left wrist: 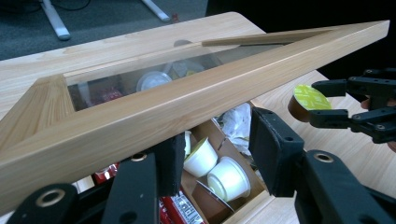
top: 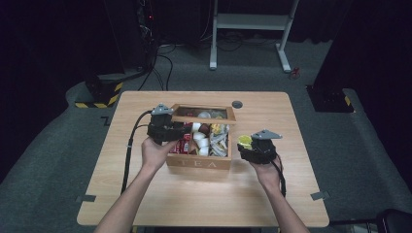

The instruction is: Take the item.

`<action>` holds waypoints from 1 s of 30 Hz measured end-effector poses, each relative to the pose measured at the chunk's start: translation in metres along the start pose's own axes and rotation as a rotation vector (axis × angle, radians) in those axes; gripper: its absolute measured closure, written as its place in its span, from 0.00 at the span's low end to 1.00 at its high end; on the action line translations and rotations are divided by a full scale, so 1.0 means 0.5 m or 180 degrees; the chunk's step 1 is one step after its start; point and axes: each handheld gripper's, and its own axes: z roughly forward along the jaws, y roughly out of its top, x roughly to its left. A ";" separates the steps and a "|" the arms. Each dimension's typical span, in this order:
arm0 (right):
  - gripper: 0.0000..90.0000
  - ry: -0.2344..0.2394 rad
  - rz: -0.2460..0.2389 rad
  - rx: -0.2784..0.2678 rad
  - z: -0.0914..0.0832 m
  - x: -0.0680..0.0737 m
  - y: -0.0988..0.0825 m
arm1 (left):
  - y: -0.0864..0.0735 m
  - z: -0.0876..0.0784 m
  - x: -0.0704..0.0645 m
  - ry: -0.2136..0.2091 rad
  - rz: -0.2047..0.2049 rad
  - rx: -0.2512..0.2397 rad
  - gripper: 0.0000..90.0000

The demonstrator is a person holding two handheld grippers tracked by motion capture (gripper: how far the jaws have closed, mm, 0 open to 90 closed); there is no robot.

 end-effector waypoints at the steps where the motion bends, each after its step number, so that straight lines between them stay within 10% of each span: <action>1: 0.41 0.0000 0.0000 0.0000 0.000 0.000 0.000 | -0.001 -0.001 0.002 -0.0004 0.0034 0.0010 0.63; 30: 0.41 -0.0146 0.0258 0.0309 0.053 -0.060 -0.070 | -0.006 0.000 -0.001 -0.0012 0.0004 0.0057 0.62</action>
